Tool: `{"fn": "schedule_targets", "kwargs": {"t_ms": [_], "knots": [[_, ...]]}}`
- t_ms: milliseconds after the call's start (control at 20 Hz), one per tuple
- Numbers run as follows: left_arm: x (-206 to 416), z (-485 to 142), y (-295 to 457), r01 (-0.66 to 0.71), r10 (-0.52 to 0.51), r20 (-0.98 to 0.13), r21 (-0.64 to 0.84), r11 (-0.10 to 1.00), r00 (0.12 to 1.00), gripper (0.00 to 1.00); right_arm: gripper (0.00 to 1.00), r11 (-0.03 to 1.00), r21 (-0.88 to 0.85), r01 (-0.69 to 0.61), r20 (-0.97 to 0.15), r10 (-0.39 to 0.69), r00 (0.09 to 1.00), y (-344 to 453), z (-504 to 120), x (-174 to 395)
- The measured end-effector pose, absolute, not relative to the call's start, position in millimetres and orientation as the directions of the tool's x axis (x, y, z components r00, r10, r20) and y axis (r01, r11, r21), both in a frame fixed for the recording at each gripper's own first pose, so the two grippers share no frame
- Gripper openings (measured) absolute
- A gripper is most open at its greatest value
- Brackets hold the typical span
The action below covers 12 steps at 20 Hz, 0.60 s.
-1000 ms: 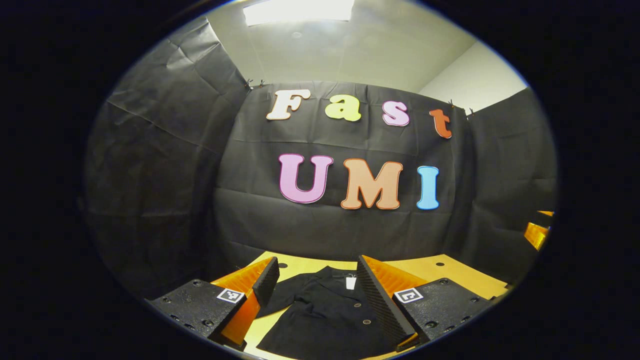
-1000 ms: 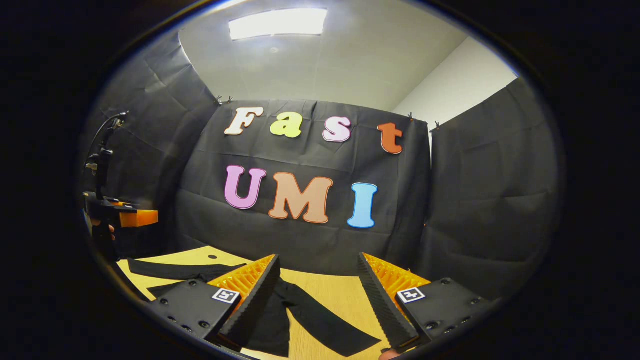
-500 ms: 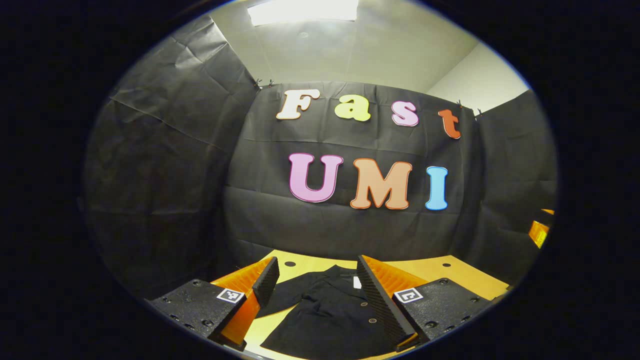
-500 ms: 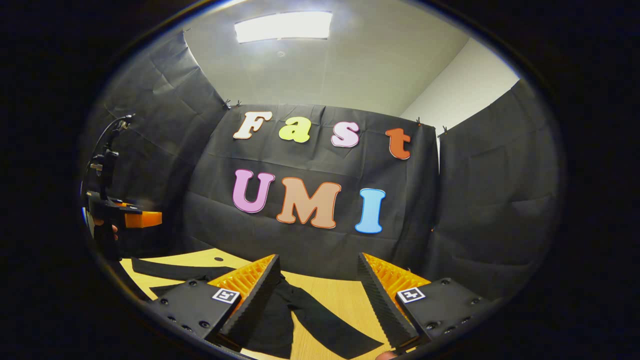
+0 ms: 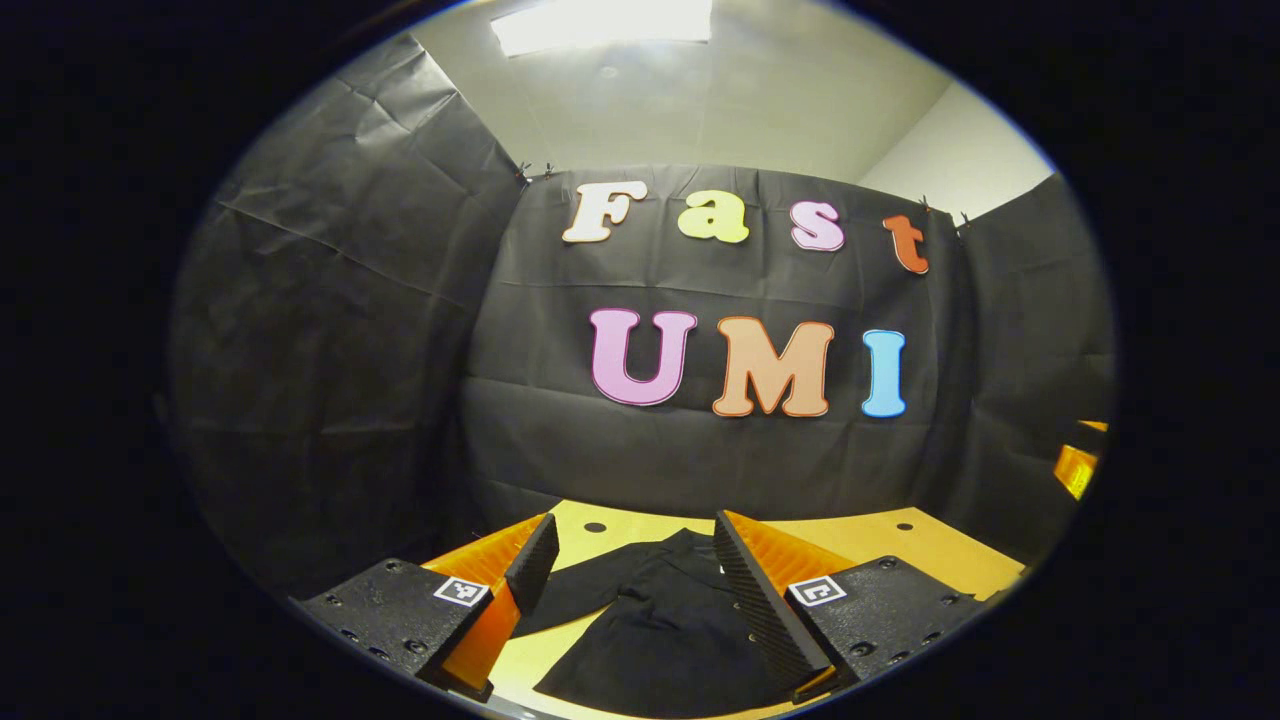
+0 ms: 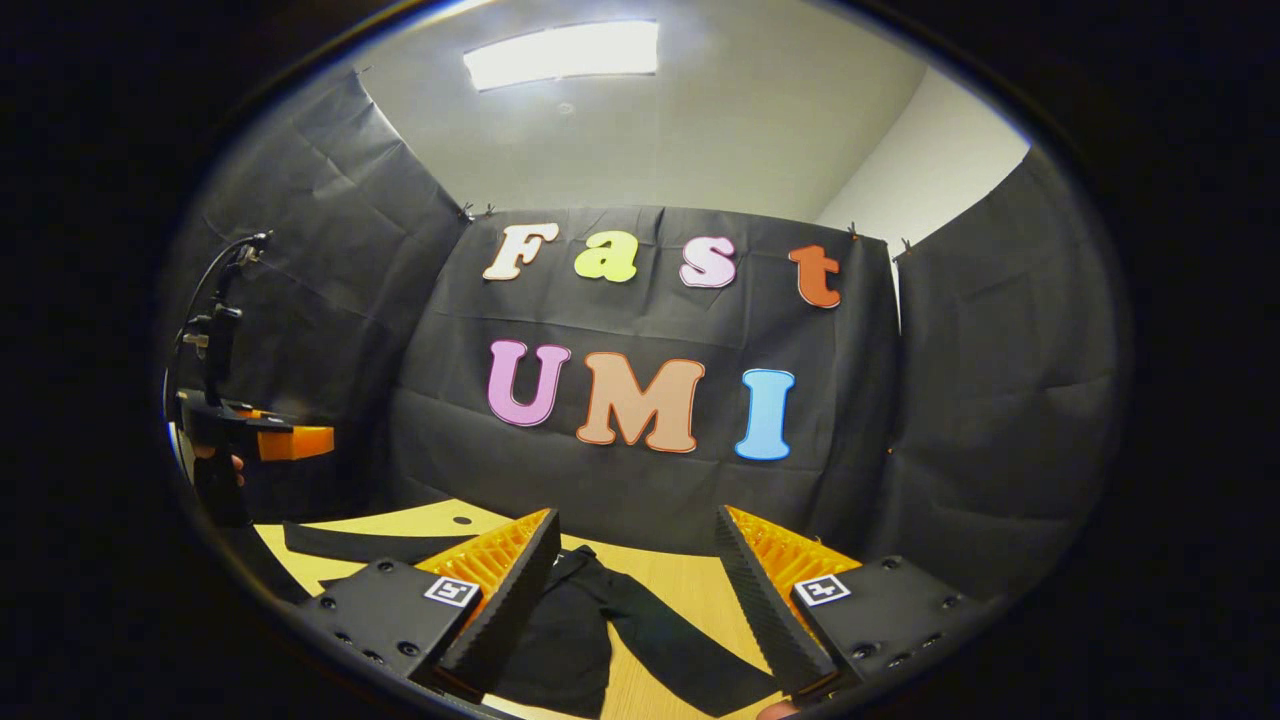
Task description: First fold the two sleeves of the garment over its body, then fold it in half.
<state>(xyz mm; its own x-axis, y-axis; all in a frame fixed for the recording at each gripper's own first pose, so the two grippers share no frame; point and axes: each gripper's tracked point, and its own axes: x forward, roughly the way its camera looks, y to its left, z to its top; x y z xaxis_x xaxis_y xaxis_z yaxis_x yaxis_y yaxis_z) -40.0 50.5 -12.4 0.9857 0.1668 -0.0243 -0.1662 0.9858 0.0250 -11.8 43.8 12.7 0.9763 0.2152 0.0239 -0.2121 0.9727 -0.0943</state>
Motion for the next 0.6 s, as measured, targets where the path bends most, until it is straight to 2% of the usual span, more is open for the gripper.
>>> {"fn": "schedule_targets", "kwargs": {"t_ms": [100, 600], "knots": [[-40.7, -10.1, 49.8, -0.165, 0.166, -0.020, 0.033, 0.986, 0.986, 0.92, 1.00, 0.970, -0.101, -0.219, 0.023, 0.222, 0.975, 45.4, 12.8, -12.8], [-47.0, -14.6, 47.7, -0.168, 0.171, -0.024, 0.093, 0.981, 0.985, 0.93, 0.98, 0.971, -0.109, -0.213, 0.009, 0.215, 0.977, 39.4, 9.1, -12.2]]}}
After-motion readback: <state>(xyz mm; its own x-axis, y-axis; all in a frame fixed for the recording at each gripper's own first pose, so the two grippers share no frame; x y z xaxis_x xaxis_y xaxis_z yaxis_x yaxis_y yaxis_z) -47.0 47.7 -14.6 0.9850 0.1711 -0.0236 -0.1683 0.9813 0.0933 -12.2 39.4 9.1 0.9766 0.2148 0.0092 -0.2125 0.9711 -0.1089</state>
